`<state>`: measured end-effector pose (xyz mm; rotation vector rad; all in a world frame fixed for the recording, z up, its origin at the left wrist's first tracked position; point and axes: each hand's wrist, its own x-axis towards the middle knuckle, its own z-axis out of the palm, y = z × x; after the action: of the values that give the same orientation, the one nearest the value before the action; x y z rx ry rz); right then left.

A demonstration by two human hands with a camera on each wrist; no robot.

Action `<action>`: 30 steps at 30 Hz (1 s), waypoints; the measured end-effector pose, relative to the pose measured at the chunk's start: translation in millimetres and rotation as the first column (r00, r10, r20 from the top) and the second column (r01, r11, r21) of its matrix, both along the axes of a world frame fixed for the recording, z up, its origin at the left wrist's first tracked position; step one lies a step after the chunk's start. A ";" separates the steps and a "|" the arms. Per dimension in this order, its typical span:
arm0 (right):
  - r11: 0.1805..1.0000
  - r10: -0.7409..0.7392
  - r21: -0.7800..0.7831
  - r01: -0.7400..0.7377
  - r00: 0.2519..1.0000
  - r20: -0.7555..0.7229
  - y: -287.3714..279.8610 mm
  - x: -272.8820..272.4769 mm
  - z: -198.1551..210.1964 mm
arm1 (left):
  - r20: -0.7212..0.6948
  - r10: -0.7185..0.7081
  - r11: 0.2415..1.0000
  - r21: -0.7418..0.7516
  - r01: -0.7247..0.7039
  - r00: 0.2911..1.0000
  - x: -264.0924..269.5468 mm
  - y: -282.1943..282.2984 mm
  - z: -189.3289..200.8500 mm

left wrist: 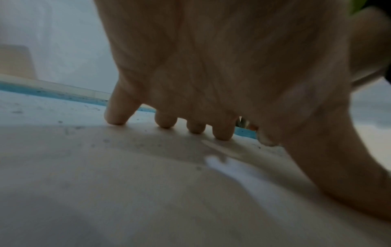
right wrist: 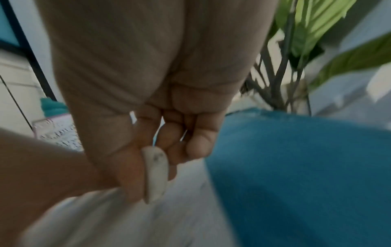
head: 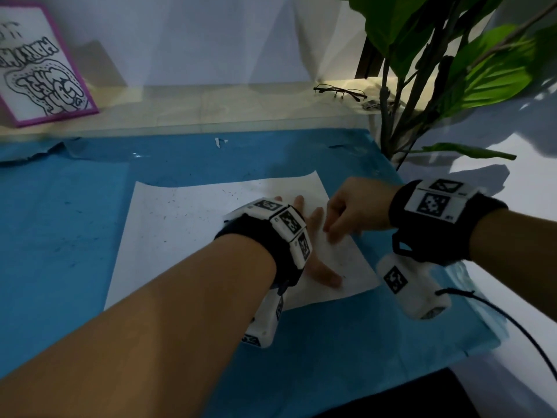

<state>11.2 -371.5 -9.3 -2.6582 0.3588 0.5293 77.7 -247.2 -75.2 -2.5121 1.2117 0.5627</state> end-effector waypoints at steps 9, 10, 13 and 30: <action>0.819 -0.557 0.446 0.360 0.683 0.472 5.1 -15.0 -12.5 | -0.089 0.036 0.998 -0.039 -0.040 0.995 -6.3 5.4 11.9; 0.610 -0.760 0.702 0.367 0.520 0.389 12.6 -27.8 -17.6 | -0.082 0.026 0.999 -0.041 -0.029 0.996 -6.6 6.5 12.8; 0.033 -0.964 0.975 0.220 0.263 -0.027 37.3 -60.9 -39.8 | -0.033 0.058 0.998 -0.018 -0.059 0.998 -5.1 9.3 4.3; -0.006 -0.996 0.993 0.120 -0.088 0.004 60.5 -72.1 -68.0 | 0.055 -0.199 0.980 -0.009 0.200 0.978 -36.1 21.6 42.7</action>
<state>-60.9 -311.0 -77.3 -0.9235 0.9052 -0.9480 41.6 -225.6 -32.5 -2.3633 1.4305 0.4356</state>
